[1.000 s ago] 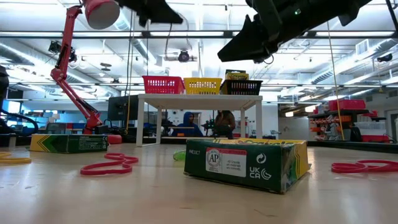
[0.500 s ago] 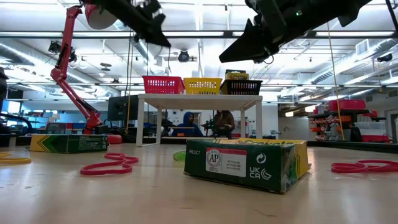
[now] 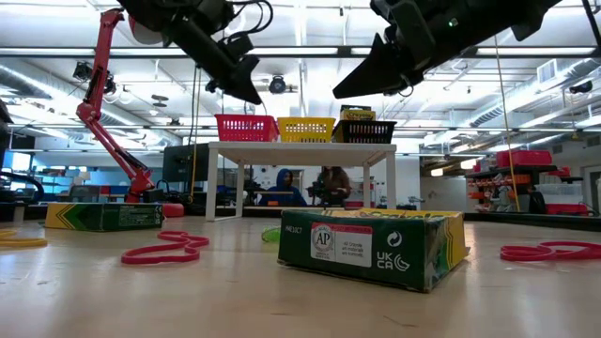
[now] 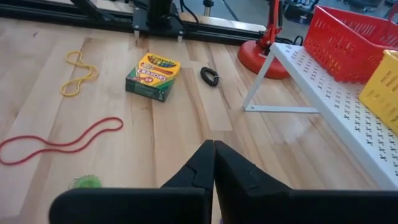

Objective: Pick & Place Office Desk Supplies
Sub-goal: Put the red rubber band into the red bin on the shelf

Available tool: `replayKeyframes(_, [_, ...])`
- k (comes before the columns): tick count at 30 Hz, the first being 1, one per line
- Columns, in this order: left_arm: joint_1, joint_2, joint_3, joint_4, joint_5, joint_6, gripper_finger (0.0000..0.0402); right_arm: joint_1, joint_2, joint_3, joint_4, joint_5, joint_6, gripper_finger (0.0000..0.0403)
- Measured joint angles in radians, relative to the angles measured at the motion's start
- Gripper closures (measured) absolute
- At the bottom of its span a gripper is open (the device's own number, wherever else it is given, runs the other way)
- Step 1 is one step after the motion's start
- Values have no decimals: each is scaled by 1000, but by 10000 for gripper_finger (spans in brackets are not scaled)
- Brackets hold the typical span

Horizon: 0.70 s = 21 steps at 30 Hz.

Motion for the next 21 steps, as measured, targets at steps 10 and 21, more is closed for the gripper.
replayKeyframes(10, [0,-28,22,-171,3,-1,239,0,0,0,-2,0,-3,395])
replayKeyframes(21, [-144,-64,146,-466,292,-2,225,0,-5,-17,2,0,8,398])
